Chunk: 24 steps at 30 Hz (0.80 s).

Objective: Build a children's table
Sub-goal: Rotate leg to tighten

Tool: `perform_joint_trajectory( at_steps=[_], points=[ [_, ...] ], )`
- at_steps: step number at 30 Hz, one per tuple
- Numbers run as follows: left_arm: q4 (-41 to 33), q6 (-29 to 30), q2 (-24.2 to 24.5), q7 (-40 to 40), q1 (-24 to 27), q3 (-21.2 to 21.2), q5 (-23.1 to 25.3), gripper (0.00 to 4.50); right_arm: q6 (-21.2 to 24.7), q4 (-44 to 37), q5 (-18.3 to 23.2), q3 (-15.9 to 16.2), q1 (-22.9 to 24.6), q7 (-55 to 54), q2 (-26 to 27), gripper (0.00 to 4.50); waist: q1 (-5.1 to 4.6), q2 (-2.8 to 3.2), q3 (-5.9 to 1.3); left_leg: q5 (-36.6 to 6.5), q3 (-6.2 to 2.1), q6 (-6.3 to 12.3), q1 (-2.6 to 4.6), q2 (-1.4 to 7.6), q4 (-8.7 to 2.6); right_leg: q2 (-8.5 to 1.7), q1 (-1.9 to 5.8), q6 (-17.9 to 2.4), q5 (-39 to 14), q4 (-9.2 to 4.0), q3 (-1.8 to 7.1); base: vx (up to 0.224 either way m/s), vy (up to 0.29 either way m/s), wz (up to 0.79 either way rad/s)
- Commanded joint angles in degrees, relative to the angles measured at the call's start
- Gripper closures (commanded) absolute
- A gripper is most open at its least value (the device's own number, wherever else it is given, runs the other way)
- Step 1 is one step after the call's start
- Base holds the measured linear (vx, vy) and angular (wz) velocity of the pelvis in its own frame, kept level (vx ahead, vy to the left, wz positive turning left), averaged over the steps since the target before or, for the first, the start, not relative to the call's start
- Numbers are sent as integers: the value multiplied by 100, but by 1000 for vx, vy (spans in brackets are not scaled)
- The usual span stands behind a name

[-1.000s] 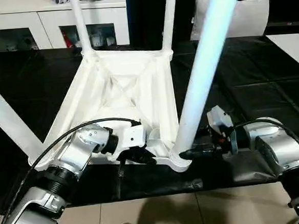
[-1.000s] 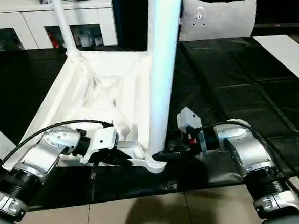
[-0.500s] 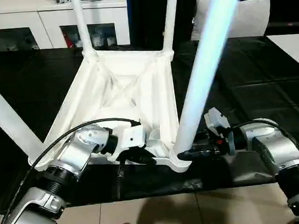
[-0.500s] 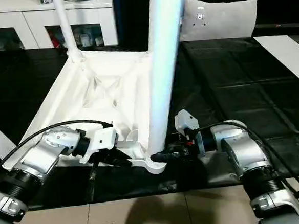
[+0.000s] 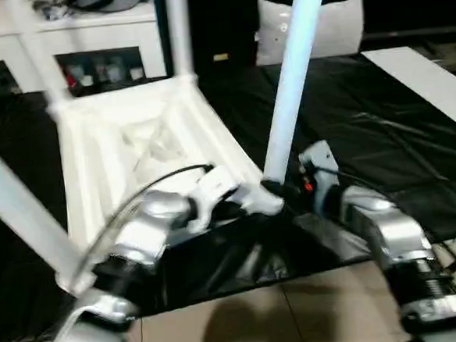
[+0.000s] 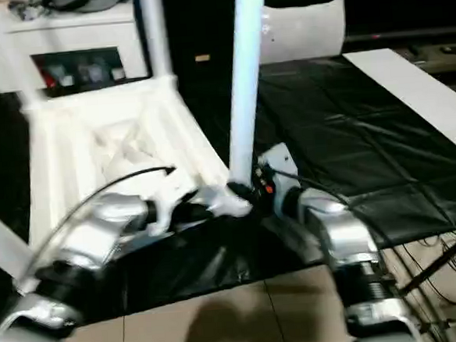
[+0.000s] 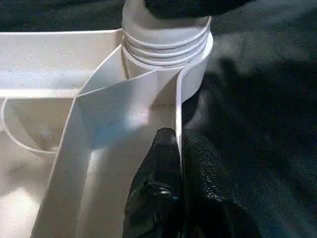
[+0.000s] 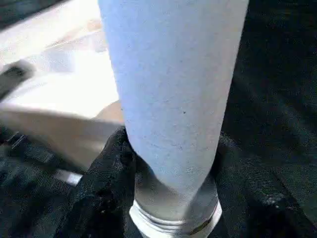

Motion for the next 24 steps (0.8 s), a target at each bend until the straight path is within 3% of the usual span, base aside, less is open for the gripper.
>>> perform_joint_trajectory(
  at_steps=[1, 4, 8, 10, 12, 15, 18, 20, 24],
  points=[
    [-39, -120, -573, 308, -90, -267, -102, 450, 342, 301, -118, 171, -9, -535, 342, 256, 18, -43, -275, -2042, -369, -192, 137, 516, -496, -676, 65, -671, -3119, -681, 348, 0, 0, 0],
    [93, -277, -934, 889, -161, -239, 64, 450, -282, 197, -277, 221, 107, -821, 504, 187, 29, -28, -295, -1993, -351, -187, 146, 532, -512, -645, 61, -711, -2666, -664, 354, 0, 0, 0],
    [-37, -171, -781, 737, -95, -330, 162, 450, -197, -42, -183, 146, 228, -816, 538, 161, 85, -24, -322, -1602, -323, 7, 88, 534, -525, -638, 122, -912, -1785, -569, 368, 0, 0, 0],
    [-94, -168, -621, 611, -48, -368, 213, 450, -285, -126, -172, 142, 280, -698, 438, 148, 92, -17, -330, -1536, -319, 45, 84, 535, -522, -644, 136, -983, -1588, -545, 368, 0, 0, 0],
    [-132, -311, -423, 320, 18, -386, 185, 450, -565, -121, -259, 297, 348, -320, 161, 128, 103, -20, -323, -1540, -312, 82, 73, 522, -511, -668, 152, -987, -1683, -567, 364, 0, 0, 0],
    [-73, -598, -156, 20, 65, -358, 149, 450, -916, -42, -235, 230, 347, 39, -165, 91, 120, -20, -336, -1388, -306, 143, 50, 521, -500, -665, 179, -970, -1613, -558, 359, 0, 0, 0],
    [-89, -725, 142, -318, 113, -368, 92, 450, -1070, -105, -90, 116, 304, 496, -484, 63, 115, -19, -341, -1221, -291, 229, 53, 532, -492, -635, 182, -1135, -1199, -505, 352, 0, 0, 0],
    [-130, -977, 495, -778, 153, -413, 30, 450, -963, -169, 52, 264, 315, 1466, -1037, 49, 146, -8, -344, -1228, -291, 283, 65, 539, -482, -645, 194, -1202, -1175, -502, 345, 0, 0, 0],
    [-196, -1210, 678, -1202, 194, -451, -82, 450, -1171, -161, 138, 348, 316, 2052, -1339, 49, 207, -1, -327, -1291, -290, 304, 63, 560, -486, -655, 193, -1227, -1248, -492, 341, 0, 0, 0]
  ],
)
